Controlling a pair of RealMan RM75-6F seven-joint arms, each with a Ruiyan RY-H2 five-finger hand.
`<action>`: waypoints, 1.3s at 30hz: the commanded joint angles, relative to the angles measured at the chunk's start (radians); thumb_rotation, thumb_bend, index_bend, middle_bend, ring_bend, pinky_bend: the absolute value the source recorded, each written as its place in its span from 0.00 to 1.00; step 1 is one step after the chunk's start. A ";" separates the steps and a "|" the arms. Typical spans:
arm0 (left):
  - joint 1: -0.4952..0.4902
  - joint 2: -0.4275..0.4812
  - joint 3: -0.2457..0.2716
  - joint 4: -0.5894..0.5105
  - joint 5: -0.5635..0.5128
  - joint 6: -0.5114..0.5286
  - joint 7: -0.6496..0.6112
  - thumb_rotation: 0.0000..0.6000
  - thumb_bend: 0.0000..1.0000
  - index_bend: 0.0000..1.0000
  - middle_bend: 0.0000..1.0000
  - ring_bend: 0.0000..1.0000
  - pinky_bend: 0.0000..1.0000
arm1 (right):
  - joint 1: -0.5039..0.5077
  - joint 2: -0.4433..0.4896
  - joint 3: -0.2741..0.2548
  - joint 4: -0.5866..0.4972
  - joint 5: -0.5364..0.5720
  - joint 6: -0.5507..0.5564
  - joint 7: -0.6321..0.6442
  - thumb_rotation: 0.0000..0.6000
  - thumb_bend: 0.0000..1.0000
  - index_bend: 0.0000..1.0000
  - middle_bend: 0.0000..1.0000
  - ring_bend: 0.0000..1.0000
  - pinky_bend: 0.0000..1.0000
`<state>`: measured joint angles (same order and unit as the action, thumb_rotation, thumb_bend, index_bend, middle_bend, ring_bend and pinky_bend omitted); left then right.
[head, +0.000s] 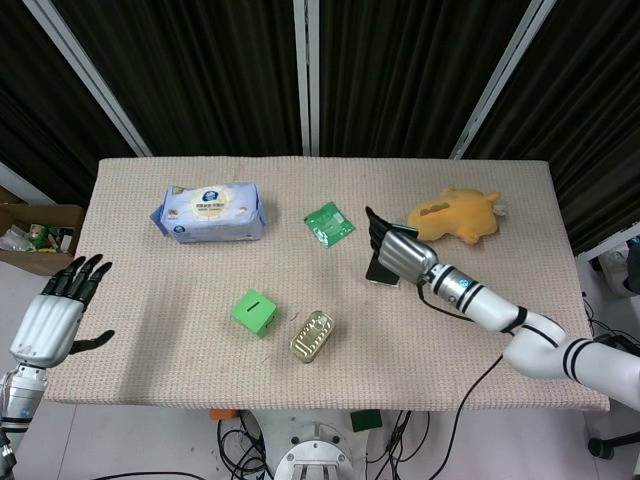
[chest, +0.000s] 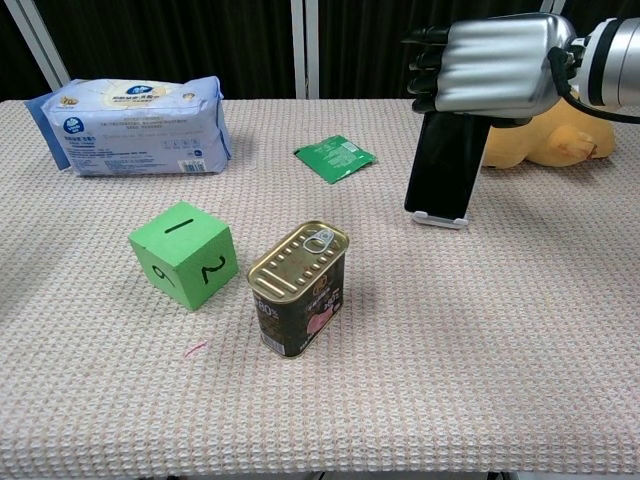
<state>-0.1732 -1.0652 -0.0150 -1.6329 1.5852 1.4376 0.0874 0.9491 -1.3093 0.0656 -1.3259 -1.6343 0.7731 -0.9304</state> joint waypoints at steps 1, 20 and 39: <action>0.001 0.001 0.000 0.001 -0.001 0.001 -0.001 0.93 0.09 0.06 0.02 0.00 0.17 | 0.002 -0.003 -0.004 0.006 -0.009 0.008 0.012 1.00 0.33 0.40 0.27 0.18 0.04; 0.000 0.003 0.001 0.002 -0.004 -0.001 -0.013 0.94 0.09 0.06 0.02 0.00 0.17 | 0.022 0.022 -0.015 -0.001 -0.066 0.055 0.119 1.00 0.48 0.53 0.34 0.24 0.10; -0.005 0.000 0.005 0.007 0.002 -0.008 -0.042 0.94 0.09 0.06 0.02 0.00 0.17 | 0.060 0.152 -0.029 -0.115 -0.104 -0.013 0.139 1.00 0.52 0.61 0.39 0.29 0.17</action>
<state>-0.1780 -1.0650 -0.0099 -1.6264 1.5869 1.4300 0.0456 1.0042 -1.1623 0.0374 -1.4350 -1.7368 0.7676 -0.7864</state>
